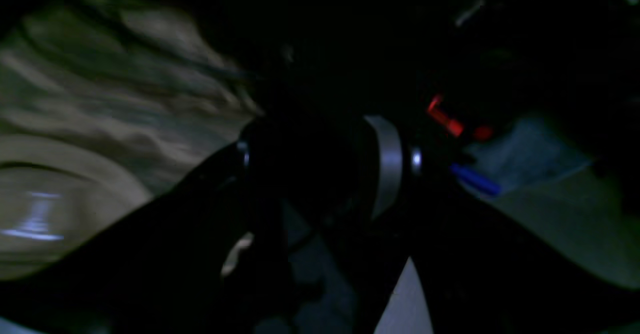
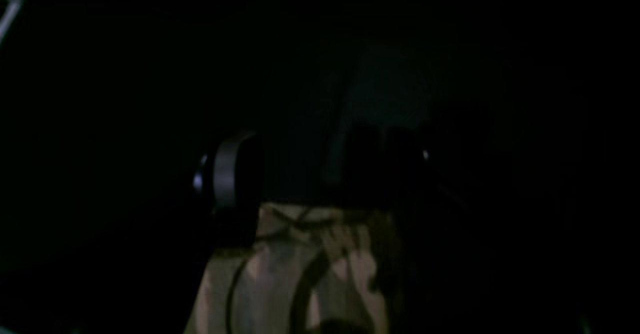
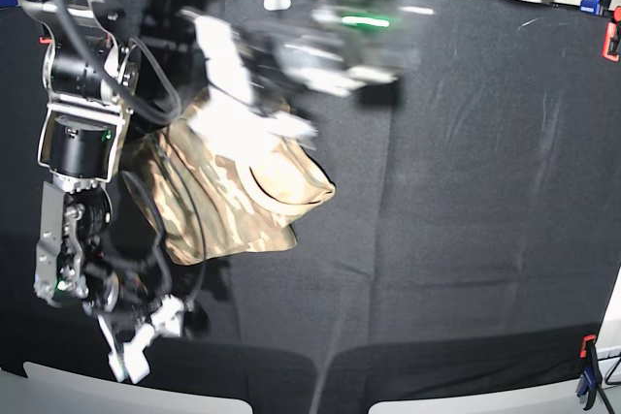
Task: Layout the t-shirt on the table in an organized manner, then fold the t-shirt properly
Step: 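Lift the shirt end with the right gripper and grasp it with the left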
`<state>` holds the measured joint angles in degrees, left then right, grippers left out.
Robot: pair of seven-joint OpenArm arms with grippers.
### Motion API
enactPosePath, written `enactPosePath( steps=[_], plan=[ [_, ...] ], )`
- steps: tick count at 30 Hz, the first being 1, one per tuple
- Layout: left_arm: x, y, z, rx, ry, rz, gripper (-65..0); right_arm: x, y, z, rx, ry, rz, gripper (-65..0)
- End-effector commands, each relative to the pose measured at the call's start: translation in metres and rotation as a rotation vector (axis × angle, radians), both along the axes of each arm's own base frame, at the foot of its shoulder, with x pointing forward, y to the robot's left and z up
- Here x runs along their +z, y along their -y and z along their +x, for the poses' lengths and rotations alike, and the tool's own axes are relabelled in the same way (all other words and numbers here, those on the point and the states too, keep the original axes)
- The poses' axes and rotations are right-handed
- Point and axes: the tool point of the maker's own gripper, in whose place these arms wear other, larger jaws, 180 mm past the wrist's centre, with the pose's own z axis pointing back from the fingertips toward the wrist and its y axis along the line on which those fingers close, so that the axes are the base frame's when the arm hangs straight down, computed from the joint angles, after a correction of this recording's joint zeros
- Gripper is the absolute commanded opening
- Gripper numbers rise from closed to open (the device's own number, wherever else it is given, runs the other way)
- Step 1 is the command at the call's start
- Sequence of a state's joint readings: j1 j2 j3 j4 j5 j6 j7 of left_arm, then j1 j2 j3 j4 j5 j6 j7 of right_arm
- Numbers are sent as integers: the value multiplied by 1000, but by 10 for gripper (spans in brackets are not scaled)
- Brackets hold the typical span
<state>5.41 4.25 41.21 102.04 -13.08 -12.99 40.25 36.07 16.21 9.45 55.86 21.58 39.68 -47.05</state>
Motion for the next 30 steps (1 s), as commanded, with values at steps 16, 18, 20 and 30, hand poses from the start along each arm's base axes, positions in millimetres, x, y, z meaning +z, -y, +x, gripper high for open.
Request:
enactPosePath(
  steps=[16, 18, 20, 30],
  plan=[
    [-79, -2, 43, 129, -36, 226, -400, -57, 7, -10, -47, -157, 65, -279],
    [-82, -11, 57, 177, 1, 279, -400, -60, 10, -15, -46, -183, 69, -279],
    [-86, -20, 70, 215, 43, 335, -400, -60, 14, -17, -49, -198, 75, -279],
    [-143, -60, 95, 263, 115, 642, -400, -66, 27, -30, -46, -270, 43, -279]
  ],
)
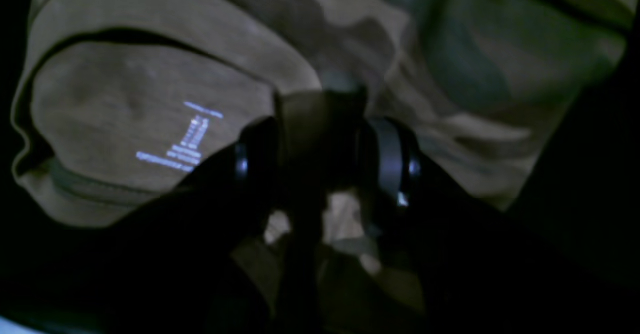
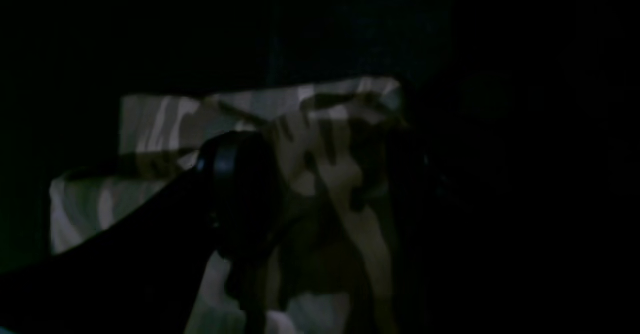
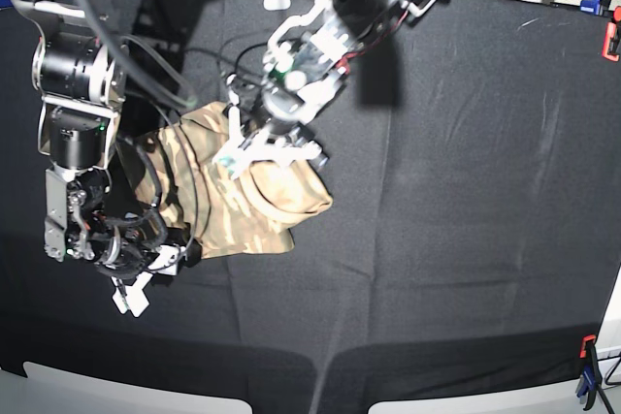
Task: Layout the t-shirt on the table in an organized manner, then fold the t-shirt properly
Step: 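Lift the shirt end with the right gripper and grasp it with the left, then fold the shirt over with both grippers and lay it flat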
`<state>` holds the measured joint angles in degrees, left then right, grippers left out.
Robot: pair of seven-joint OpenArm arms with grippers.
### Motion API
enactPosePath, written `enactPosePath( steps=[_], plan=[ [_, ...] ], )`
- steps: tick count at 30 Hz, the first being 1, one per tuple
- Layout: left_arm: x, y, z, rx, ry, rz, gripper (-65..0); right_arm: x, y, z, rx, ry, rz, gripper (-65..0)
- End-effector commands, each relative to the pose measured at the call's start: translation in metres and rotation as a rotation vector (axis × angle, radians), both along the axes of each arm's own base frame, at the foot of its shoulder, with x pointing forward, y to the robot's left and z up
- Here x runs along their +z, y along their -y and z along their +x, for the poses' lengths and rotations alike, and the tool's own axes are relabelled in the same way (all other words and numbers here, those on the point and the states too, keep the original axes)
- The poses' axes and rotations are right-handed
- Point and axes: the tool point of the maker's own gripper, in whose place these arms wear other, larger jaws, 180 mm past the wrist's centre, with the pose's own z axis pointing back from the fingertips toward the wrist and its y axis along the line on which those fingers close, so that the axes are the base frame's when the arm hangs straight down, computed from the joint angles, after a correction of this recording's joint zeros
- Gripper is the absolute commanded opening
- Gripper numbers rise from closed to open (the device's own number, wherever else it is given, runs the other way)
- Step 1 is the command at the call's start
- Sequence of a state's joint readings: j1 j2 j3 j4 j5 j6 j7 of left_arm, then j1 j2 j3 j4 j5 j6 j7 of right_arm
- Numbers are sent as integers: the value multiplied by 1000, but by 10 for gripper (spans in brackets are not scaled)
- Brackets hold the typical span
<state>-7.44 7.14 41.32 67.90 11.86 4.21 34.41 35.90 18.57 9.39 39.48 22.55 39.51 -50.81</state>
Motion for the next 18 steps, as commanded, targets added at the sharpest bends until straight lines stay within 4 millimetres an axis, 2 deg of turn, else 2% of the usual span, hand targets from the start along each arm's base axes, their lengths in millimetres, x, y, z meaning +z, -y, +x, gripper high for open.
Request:
enactPosePath(
  steps=[1, 5, 12, 18],
  plan=[
    [-4, -6, 5, 12, -9, 42, -400, 20, 5, 13, 6, 43, -8, -279],
    [-6, -21, 17, 21, -1, 101, -400, 12, 2, 2, -15, 30, 67, -279],
    [1, -58, 50, 51, 64, 229, -400, -20, 5, -35, -42, -55, 129, -279],
    [9, -93, 76, 113, 118, 287, -400, -18, -14, -64, 21, -141, 241, -279]
  ],
)
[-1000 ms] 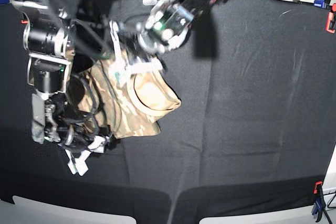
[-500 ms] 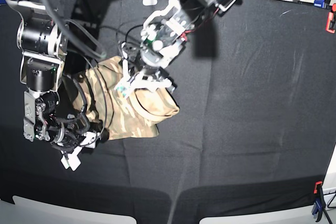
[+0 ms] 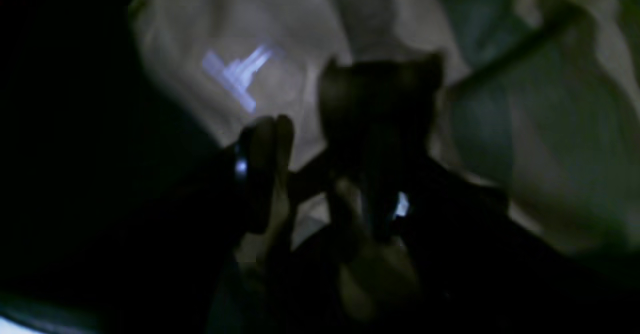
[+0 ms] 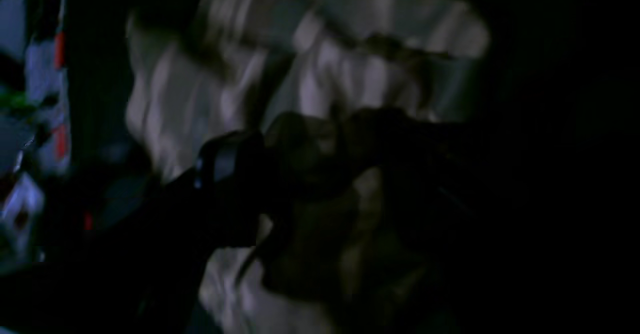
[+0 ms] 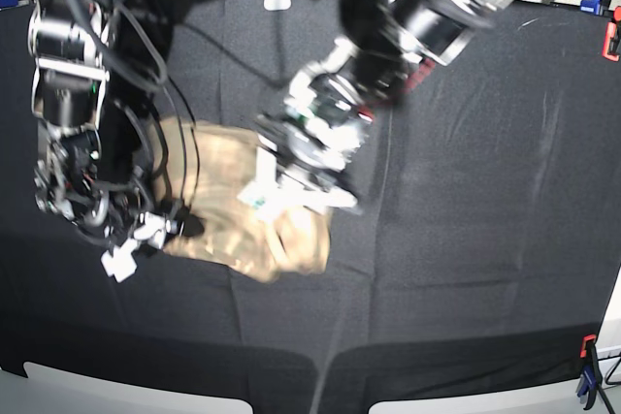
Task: Layout the t-shirt on the table in an organized manner, then fold the t-shirt properly
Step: 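Fold the shirt over with both grippers and lay it flat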
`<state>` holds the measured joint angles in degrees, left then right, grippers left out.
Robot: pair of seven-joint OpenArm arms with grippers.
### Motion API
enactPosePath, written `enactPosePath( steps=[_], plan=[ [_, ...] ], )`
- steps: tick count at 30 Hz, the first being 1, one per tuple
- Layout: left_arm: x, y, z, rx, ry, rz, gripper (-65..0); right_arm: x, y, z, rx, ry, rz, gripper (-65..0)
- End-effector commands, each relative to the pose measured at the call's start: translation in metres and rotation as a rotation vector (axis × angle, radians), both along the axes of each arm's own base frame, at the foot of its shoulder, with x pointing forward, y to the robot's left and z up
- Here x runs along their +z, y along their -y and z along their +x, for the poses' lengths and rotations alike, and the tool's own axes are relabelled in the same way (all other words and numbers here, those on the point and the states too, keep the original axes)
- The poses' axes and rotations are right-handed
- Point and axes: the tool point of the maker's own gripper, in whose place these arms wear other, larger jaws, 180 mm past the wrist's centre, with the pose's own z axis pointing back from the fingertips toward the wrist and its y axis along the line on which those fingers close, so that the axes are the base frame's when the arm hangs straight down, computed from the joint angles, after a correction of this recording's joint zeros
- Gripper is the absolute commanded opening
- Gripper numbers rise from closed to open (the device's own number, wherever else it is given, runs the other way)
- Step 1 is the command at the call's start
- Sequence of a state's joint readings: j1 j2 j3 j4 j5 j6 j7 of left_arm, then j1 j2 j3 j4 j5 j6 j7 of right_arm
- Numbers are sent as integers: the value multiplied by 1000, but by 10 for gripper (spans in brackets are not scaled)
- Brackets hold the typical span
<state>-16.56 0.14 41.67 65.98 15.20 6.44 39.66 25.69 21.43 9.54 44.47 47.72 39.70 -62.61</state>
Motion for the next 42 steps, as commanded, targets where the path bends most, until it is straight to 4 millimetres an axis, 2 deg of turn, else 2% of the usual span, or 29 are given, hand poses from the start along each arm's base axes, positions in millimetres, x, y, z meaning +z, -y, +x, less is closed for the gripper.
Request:
enactPosePath(
  steps=[1, 4, 7, 13, 22, 27, 31, 35, 38, 42],
  plan=[
    [4, -19, 12, 46, 13, 53, -400, 0, -2, -9, 52, -30, -19, -279],
    [9, -33, 23, 55, 37, 79, -400, 3, -12, -23, 95, -31, 12, -279],
    [16, -46, 35, 63, 66, 101, -400, 4, -30, -40, 143, -32, 49, -279],
    [33, -70, 58, 83, 116, 140, -400, -3, -90, -69, 226, -29, 130, -279],
    [55, -76, 79, 100, 158, 152, -400, -3, -173, -96, 364, -47, 234, -279],
    [56, -81, 80, 122, 140, 172, -400, 0, -202, -104, 424, -45, 259, -279],
    [52, -88, 77, 151, 112, 191, -400, 0, -206, -101, 422, -29, 246, -280],
    [57, -91, 81, 175, 134, 179, -400, 0, -189, -92, 421, 13, 131, -280],
    [60, -91, 86, 187, 108, 128, -400, 16, -172, -75, 374, 93, 75, -280],
    [70, -96, 97, 215, 74, 44, -400, 50, -140, -49, 270, 232, 40, -279]
  ],
)
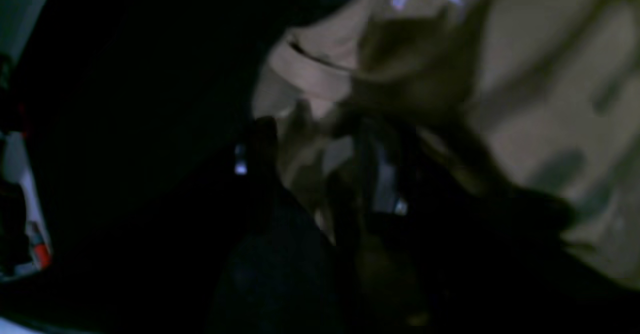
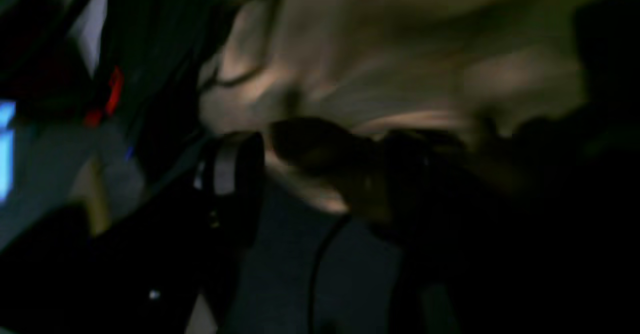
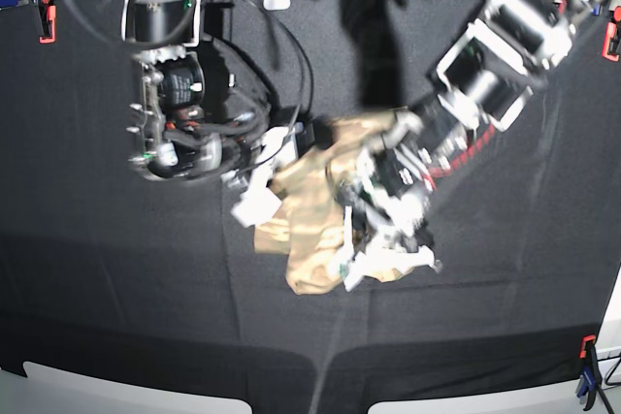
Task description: Layout the t-shirt on the table in an organized manner, then fold the t-shirt properly
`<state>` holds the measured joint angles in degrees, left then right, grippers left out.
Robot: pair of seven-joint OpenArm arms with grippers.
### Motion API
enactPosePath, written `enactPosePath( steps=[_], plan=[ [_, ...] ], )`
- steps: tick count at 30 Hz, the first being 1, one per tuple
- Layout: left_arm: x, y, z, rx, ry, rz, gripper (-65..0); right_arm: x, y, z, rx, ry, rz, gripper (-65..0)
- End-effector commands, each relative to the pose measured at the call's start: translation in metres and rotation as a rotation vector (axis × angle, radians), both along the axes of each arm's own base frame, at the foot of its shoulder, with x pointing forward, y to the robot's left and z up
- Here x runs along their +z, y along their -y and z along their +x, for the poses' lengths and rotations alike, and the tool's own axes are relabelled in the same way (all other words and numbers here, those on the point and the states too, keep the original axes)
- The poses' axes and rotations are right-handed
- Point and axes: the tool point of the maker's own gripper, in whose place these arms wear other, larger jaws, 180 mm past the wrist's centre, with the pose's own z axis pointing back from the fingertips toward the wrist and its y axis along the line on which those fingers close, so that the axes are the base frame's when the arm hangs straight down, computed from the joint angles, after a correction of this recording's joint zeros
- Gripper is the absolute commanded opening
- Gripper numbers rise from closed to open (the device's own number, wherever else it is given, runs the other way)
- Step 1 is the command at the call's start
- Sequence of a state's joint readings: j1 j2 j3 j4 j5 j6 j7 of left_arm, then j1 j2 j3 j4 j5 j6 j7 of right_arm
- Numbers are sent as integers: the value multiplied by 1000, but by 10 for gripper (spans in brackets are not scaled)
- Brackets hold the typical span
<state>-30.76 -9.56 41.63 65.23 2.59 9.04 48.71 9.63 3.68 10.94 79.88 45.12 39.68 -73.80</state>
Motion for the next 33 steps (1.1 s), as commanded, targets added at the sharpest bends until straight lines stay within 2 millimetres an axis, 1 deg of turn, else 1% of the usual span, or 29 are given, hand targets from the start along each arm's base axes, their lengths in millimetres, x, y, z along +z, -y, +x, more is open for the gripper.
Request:
enactPosePath(
  steps=[1, 5, 10, 12, 14, 17, 19, 20, 23, 27, 30, 33],
  plan=[
    [28, 0, 19, 10, 69, -30, -400, 26, 9, 19, -32, 94, 22, -279],
    [50, -15, 30, 19, 110, -45, -400, 47, 57, 36, -155, 190, -10, -280],
    [80, -31, 32, 16, 177, -65, -401, 61, 125, 48, -338, 263, -79, -280],
    [93, -34, 29, 18, 198, -77, -401, 69, 151, 51, -403, 293, -91, -280],
    [111, -33, 24, 10, 243, -113, -401, 80, 175, 53, -470, 335, -88, -279],
    [139, -34, 15, 14, 308, -193, -401, 96, 202, 52, -544, 379, -66, -280],
    [151, -39, 7, 38, 328, -271, -401, 103, 216, 48, -579, 391, -49, -279],
    [155, -46, 3, 58, 334, -305, -401, 105, 222, 46, -591, 393, -43, -279],
    [157, -67, -13, 101, 334, -385, -401, 113, 234, 38, -615, 396, -11, -280],
    [153, -80, -45, 25, 280, -437, -401, 114, 240, 26, -600, 380, -3, -280],
    [148, -90, -72, -38, 249, -400, -401, 114, 240, 17, -581, 381, -49, -280],
    [147, -102, -94, -53, 246, -353, -401, 120, 239, 4, -554, 402, -116, -280]
  ],
)
